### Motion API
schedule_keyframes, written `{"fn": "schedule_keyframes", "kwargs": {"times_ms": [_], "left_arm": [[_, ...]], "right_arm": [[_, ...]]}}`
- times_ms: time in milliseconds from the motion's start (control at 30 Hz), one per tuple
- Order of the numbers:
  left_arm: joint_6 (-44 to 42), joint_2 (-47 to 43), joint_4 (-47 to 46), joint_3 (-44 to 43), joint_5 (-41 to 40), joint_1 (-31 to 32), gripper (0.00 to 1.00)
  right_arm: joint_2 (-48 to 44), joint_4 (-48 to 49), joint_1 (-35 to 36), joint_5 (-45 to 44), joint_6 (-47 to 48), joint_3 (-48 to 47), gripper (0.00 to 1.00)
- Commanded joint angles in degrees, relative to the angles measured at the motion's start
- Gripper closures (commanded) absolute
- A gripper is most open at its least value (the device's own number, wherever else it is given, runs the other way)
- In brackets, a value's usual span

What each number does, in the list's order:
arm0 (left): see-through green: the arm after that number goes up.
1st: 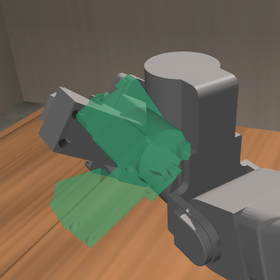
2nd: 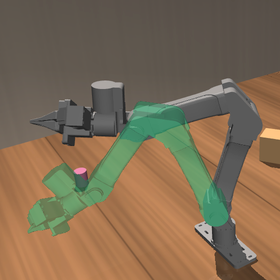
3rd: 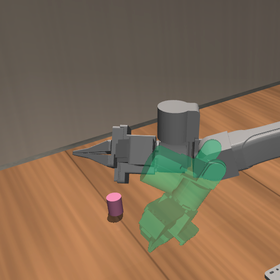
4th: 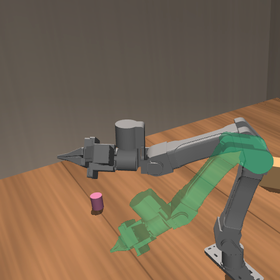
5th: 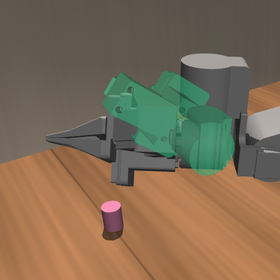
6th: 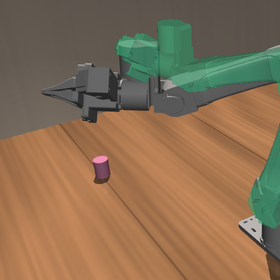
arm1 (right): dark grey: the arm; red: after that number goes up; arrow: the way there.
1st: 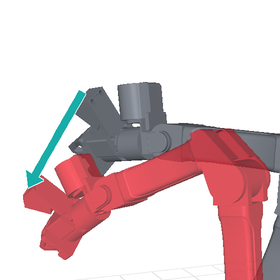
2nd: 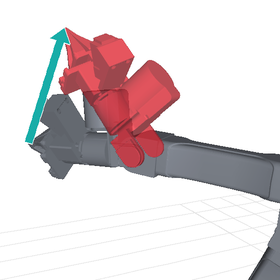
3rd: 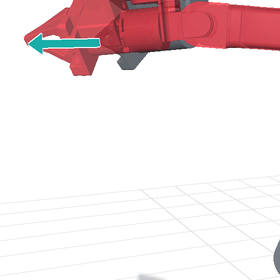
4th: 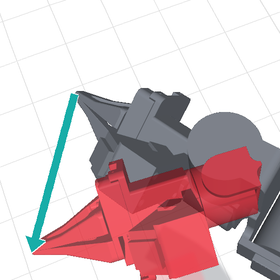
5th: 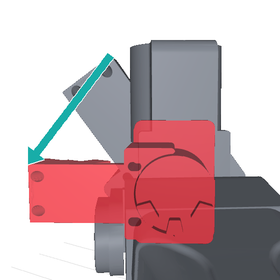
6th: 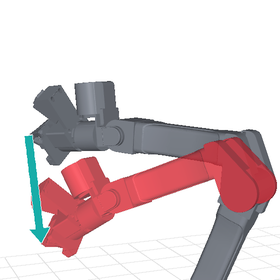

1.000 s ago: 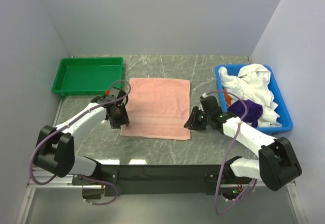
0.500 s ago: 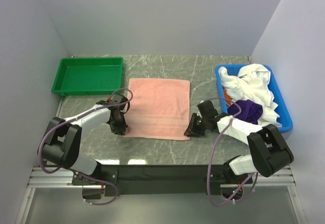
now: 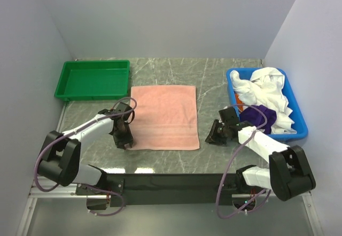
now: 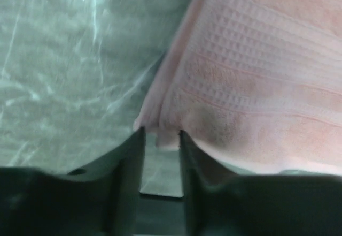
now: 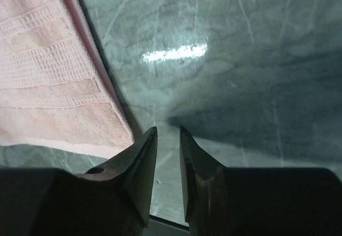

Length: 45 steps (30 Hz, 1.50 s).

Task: Fold and stack the towels
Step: Fold the towel

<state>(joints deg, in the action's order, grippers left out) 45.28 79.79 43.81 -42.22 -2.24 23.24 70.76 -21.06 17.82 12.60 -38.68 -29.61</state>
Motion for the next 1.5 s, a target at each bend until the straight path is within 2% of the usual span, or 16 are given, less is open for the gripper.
{"fn": "schedule_keyframes", "kwargs": {"times_ms": [0, 33, 133, 233, 300, 400, 567, 733, 933, 1067, 1167, 1467], "left_arm": [[1.39, -4.19, 5.49, -1.11, 1.01, 0.31, 0.55], [1.39, -5.68, 6.63, -3.03, 0.75, 0.31, 0.42], [0.87, -6.4, 8.83, -9.25, -1.18, 0.31, 0.19], [-0.45, -5.0, 10.5, -16.55, -2.94, 0.22, 0.12], [-1.76, -4.03, 8.06, -19.29, -3.91, 0.05, 0.13], [-4.31, 0.88, 0.42, -23.95, -4.88, -1.62, 0.17], [-6.86, 16.95, -9.79, -34.76, -4.35, -4.87, 0.33], [-8.8, 32.41, -13.83, -47.22, -4.87, -6.37, 0.49], [-10.03, 41.92, -14.46, -52.79, -6.73, -7.16, 0.5], [-9.24, 43.61, -15.06, -50.34, -6.46, -7.25, 0.49], [-7.58, 42.82, -16.21, -46.3, -4.97, -7.25, 0.48], [0.24, 36.06, -20.25, -33.81, 1.09, -4.7, 0.47]], "right_arm": [[-5.01, -2.58, -0.16, -2.32, 3.69, -3.61, 0.68], [-5.63, -2.5, -0.25, -1.88, 4.22, -6.14, 0.67], [-5.72, -0.22, -0.16, -1.0, 4.57, -11.15, 0.62], [-2.75, 5.22, -0.07, 0.14, 3.7, -15.64, 0.55], [0.94, 9.97, 0.1, 0.76, 3.0, -17.93, 0.51], [7.18, 17.0, 0.11, 0.15, 1.15, -21.98, 0.51], [21.74, 24.38, -0.07, -2.05, -1.4, -32.08, 0.56], [33.9, 26.42, 0.02, -5.3, -3.42, -41.65, 0.65], [47.61, 22.74, 0.02, -8.28, -6.49, -52.11, 0.68], [52.19, 13.97, -0.24, -15.21, -9.74, -55.12, 0.68], [53.25, 8.6, -1.03, -16.9, -12.12, -56.0, 0.66], [50.09, 3.66, -2.97, -21.48, -8.53, -56.88, 0.64]]}}
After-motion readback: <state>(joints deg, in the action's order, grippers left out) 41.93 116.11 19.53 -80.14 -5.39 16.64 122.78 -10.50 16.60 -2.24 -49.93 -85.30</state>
